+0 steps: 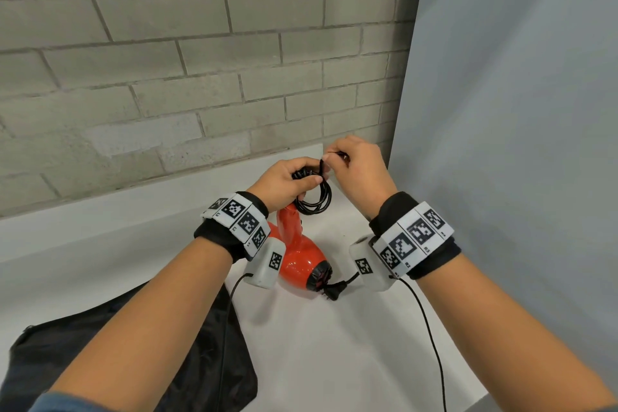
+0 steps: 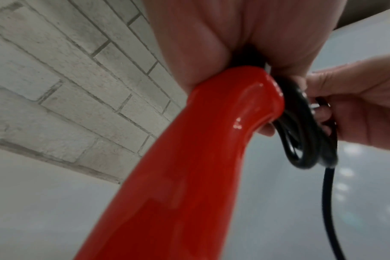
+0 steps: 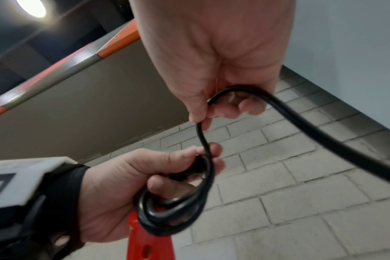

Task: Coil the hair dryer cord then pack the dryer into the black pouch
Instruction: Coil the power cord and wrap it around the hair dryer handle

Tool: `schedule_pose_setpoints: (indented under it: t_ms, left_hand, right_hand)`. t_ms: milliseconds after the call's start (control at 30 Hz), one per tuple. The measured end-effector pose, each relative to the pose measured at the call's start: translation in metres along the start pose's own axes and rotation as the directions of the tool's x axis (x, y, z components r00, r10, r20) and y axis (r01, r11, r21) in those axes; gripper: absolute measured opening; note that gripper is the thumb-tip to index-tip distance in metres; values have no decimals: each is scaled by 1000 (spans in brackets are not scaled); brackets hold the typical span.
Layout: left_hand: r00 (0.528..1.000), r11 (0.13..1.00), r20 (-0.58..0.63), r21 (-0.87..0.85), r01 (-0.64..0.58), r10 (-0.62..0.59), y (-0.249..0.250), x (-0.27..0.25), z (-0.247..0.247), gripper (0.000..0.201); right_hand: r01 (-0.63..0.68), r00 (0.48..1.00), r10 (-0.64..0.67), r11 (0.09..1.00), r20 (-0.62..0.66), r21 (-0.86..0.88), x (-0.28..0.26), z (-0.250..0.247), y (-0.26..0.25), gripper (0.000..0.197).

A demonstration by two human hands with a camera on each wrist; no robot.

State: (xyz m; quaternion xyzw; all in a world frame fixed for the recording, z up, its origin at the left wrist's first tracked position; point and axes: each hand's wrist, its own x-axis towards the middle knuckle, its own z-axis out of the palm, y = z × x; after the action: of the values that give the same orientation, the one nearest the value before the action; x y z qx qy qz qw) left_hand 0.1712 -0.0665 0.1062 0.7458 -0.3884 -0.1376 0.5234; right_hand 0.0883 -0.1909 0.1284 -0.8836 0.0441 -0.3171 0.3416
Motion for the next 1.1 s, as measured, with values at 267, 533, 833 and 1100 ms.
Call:
schedule_pose_setpoints:
  t_ms: [267, 533, 833, 1100]
  left_hand:
    - [946, 996, -317, -82, 43, -67, -8, 6, 3, 13]
    - [916, 989, -386, -128, 67, -112, -5, 9, 7, 20]
    - [896, 989, -426, -132, 73, -123, -14, 9, -3, 20]
    - [919, 993, -388, -116, 24, -67, -16, 11, -2, 22]
  right_hand:
    - [-430, 892, 443, 893, 92, -134, -39, 20, 75, 54]
    - [-553, 597, 570, 802, 564, -226, -84, 60, 104, 32]
    - [-468, 883, 438, 847, 167, 251, -59, 34, 84, 25]
    - [-37, 977, 152, 811, -149, 584, -26, 27, 11, 29]
